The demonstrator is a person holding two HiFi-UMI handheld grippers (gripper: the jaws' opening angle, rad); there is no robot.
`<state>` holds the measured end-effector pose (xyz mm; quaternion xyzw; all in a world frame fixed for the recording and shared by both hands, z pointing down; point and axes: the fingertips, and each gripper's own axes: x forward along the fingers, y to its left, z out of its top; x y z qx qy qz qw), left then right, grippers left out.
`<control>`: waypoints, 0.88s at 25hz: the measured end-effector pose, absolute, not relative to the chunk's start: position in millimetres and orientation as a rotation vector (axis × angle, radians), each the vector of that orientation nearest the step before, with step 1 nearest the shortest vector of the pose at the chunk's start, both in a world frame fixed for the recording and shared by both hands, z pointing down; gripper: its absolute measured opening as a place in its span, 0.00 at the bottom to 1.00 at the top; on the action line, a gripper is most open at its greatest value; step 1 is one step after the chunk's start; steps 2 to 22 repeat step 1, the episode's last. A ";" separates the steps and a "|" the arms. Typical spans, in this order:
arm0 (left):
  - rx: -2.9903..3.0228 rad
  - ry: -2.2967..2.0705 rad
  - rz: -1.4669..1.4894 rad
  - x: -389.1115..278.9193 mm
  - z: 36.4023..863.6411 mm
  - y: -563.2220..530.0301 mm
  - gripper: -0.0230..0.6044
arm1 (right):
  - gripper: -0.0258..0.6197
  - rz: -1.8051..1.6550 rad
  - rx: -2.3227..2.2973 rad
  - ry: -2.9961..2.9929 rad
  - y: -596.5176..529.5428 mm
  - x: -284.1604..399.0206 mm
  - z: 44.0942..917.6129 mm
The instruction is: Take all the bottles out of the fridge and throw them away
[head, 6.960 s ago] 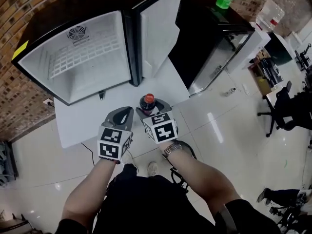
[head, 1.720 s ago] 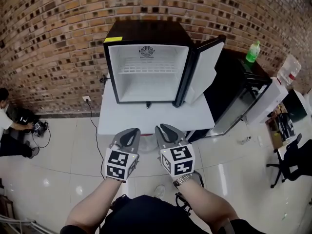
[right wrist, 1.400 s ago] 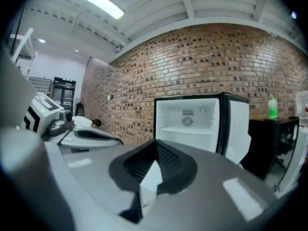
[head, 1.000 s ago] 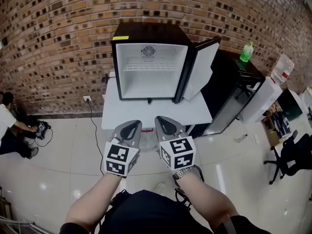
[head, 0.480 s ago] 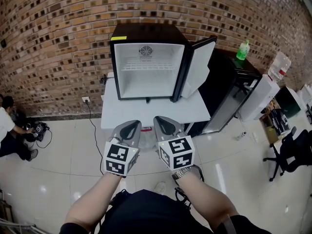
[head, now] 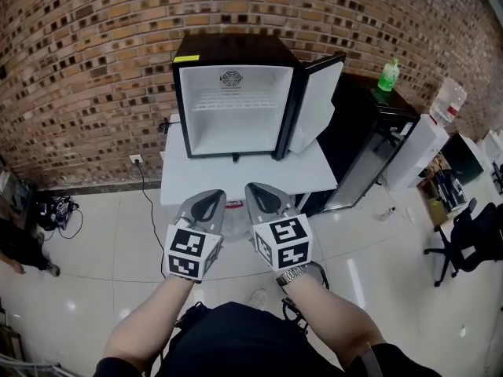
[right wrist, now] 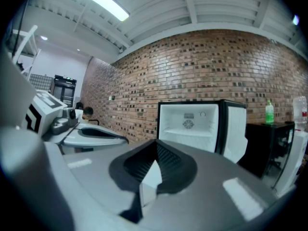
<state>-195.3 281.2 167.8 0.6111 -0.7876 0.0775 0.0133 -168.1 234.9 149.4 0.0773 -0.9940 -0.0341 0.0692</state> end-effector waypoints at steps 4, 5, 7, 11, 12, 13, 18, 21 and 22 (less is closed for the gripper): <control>1.906 -2.454 0.243 -194.9 166.8 280.6 0.04 | 0.04 -0.103 0.233 -2.992 234.5 -167.9 148.6; 1.906 -2.454 0.243 -194.9 166.8 280.6 0.04 | 0.04 -0.103 0.233 -2.992 234.5 -167.9 148.6; 1.906 -2.454 0.243 -194.9 166.8 280.6 0.04 | 0.04 -0.103 0.233 -2.992 234.5 -167.9 148.6; 1.906 -2.454 0.243 -194.9 166.8 280.6 0.04 | 0.04 -0.103 0.233 -2.992 234.5 -167.9 148.6; 1.906 -2.454 0.243 -194.9 166.8 280.6 0.04 | 0.04 -0.103 0.233 -2.992 234.5 -167.9 148.6; 1.906 -2.454 0.243 -194.9 166.8 280.6 0.04 | 0.04 -0.103 0.233 -2.992 234.5 -167.9 148.6; 1.906 -2.454 0.243 -194.9 166.8 280.6 0.04 | 0.04 -0.103 0.233 -2.992 234.5 -167.9 148.6; 1.906 -2.454 0.243 -194.9 166.8 280.6 0.04 | 0.04 -0.103 0.233 -2.992 234.5 -167.9 148.6; 1.906 -2.454 0.243 -194.9 166.8 280.6 0.04 | 0.04 -0.103 0.233 -2.992 234.5 -167.9 148.6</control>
